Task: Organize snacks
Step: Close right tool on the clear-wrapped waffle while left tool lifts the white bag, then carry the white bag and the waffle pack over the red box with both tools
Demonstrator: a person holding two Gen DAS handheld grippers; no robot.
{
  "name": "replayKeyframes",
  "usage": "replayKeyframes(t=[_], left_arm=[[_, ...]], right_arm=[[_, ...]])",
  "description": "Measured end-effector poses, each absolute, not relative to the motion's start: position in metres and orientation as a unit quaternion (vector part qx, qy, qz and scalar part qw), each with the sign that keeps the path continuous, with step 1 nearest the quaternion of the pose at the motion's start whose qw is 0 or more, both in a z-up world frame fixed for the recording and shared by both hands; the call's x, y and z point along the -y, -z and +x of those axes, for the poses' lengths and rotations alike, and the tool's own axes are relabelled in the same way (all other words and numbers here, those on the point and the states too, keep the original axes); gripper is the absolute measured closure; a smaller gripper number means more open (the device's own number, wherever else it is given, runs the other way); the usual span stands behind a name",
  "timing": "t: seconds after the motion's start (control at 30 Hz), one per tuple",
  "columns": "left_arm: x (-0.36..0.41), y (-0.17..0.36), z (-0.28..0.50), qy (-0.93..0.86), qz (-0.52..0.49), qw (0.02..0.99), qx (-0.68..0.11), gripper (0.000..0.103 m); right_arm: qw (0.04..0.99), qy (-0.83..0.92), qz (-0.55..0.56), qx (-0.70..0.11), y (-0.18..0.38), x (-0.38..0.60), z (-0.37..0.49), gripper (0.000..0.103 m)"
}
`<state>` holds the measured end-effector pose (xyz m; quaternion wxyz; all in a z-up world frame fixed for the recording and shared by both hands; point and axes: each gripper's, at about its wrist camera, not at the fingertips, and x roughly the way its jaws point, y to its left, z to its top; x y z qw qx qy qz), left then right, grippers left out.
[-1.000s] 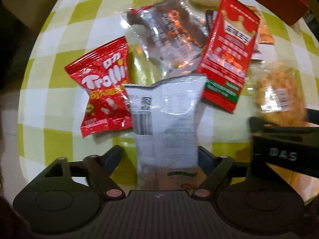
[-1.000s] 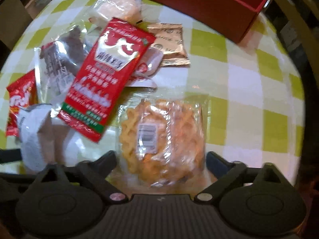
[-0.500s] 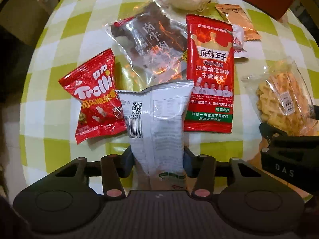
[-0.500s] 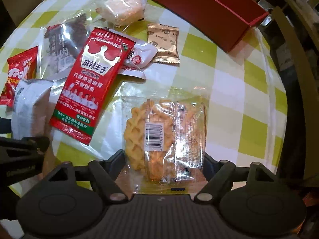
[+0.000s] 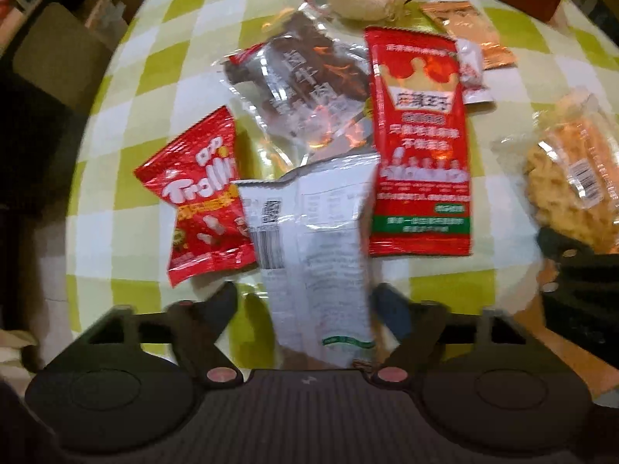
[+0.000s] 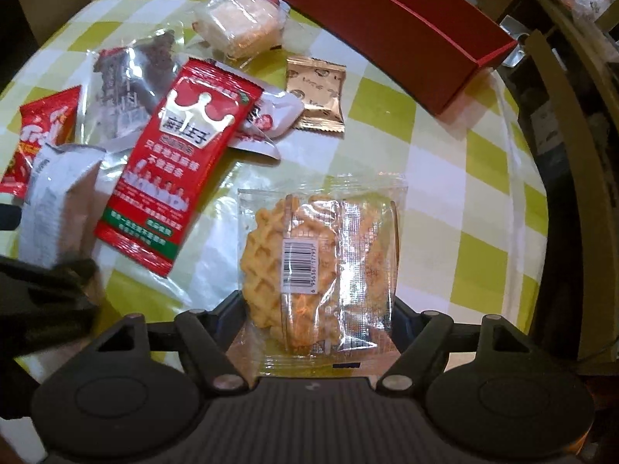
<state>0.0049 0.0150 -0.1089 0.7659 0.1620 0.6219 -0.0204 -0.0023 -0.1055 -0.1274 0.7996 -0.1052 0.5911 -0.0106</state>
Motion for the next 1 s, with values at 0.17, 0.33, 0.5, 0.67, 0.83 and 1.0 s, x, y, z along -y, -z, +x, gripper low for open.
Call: replayKeyframes(t=[0.17, 0.33, 0.5, 0.67, 0.83, 1.0], left_arm=[[-0.017, 0.108, 0.001, 0.045, 0.138, 0.766, -0.627, 0.041], [-0.009, 0.102, -0.006, 0.049, 0.163, 0.769, -0.617, 0.056], [-0.005, 0.090, -0.010, 0.047, 0.163, 0.778, -0.605, 0.057], [0.001, 0.069, -0.012, 0.049, 0.167, 0.794, -0.583, 0.058], [-0.001, 0.065, 0.000, 0.050, 0.171, 0.806, -0.565, 0.058], [0.004, 0.054, 0.010, 0.051, 0.173, 0.815, -0.550, 0.058]], right_arm=[[0.801, 0.008, -0.105, -0.589, 0.128, 0.108, -0.005, 0.023], [0.812, 0.005, -0.101, -0.575, 0.119, 0.111, -0.009, 0.023], [0.821, 0.002, -0.103, -0.561, 0.109, 0.108, -0.011, 0.023], [0.831, 0.006, -0.105, -0.546, 0.099, 0.109, -0.010, 0.023], [0.842, 0.008, -0.088, -0.533, 0.086, 0.116, -0.007, 0.023], [0.852, 0.006, -0.080, -0.517, 0.073, 0.120, 0.001, 0.023]])
